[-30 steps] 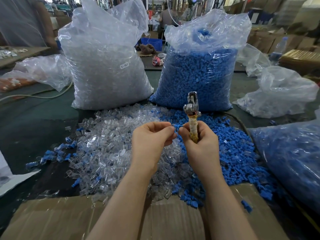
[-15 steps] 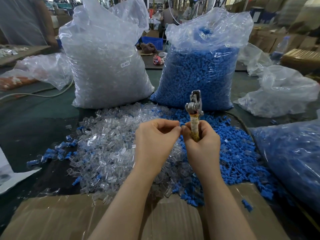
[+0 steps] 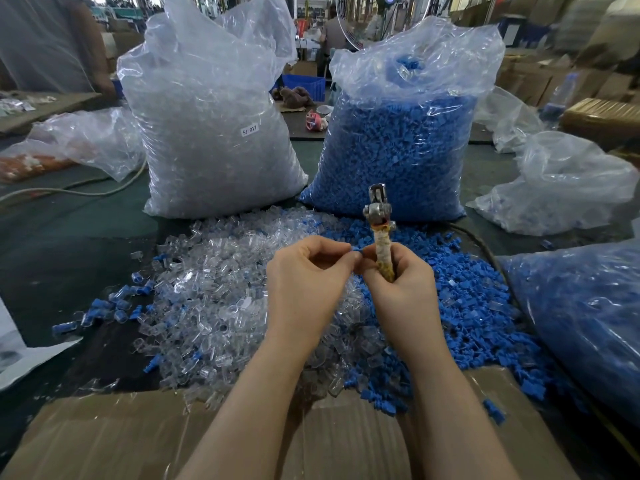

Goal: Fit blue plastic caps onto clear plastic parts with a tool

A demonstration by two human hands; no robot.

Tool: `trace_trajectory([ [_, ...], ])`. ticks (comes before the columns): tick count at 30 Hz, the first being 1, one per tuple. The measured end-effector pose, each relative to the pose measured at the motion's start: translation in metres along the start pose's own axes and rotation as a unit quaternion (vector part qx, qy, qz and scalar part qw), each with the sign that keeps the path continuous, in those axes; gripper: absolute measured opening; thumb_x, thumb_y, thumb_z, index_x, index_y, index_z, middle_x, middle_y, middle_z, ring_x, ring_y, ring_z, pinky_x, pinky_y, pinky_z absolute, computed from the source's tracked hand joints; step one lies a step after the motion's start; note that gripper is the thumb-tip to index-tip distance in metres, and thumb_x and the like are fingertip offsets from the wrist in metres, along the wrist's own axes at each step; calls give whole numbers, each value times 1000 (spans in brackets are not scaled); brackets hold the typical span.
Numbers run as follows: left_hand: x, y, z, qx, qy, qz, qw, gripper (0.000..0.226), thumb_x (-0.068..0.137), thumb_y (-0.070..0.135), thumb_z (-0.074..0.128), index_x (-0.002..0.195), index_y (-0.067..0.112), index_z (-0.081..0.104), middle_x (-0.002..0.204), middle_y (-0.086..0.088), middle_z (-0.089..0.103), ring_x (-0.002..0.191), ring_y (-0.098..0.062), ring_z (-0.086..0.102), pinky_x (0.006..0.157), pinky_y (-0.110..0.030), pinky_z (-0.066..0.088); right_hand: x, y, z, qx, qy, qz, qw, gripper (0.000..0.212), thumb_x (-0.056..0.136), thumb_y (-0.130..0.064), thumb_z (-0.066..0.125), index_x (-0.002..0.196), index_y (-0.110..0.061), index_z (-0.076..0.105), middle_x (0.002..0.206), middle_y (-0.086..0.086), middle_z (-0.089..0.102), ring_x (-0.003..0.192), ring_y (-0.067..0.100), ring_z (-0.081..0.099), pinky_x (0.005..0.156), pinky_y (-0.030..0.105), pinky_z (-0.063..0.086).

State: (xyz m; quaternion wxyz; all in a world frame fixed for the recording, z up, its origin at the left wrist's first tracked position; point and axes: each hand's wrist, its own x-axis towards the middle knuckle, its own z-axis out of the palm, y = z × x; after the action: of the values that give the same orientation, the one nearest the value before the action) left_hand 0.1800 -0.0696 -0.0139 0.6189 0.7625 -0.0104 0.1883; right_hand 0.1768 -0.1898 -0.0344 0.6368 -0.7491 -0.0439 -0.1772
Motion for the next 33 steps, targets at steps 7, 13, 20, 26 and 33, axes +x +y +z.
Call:
trace_trajectory([
  [7,-1,-2,0,8,7,37,999,19,79,13,82,76,30,74,72,21,71,68,3,68,62,-10,51,1,-1,4,-12,7,36,999,10,92,-18,64,83,-21,66,71,13,63,58,20,52,58,47,48],
  [13,1,-5,0,-12,4,14,1000,18,81,12,80,77,29,73,72,14,73,69,-3,70,67,-18,57,2,-5,1,-10,-16,56,998,10,90,-17,65,82,-22,66,77,10,65,68,26,57,70,48,52],
  [20,7,-6,-11,-170,13,-76,982,11,85,3,73,84,14,72,72,1,75,70,-12,73,66,-18,56,2,-4,-16,-57,-153,97,982,15,79,-30,68,90,-21,62,79,-1,62,72,11,58,72,33,48],
  [26,11,-7,-14,-207,24,-74,975,9,86,1,71,85,9,71,70,2,73,68,-10,70,66,-17,54,0,-6,-18,-96,-227,89,965,17,81,-30,64,94,-20,59,77,-9,57,74,18,57,74,42,49],
  [33,13,-11,-17,-209,12,-68,975,9,85,1,71,84,10,71,71,2,73,68,-9,70,65,-16,53,0,-9,-16,-100,-258,97,956,27,74,-32,60,97,-20,57,84,1,56,78,19,54,84,52,49],
])
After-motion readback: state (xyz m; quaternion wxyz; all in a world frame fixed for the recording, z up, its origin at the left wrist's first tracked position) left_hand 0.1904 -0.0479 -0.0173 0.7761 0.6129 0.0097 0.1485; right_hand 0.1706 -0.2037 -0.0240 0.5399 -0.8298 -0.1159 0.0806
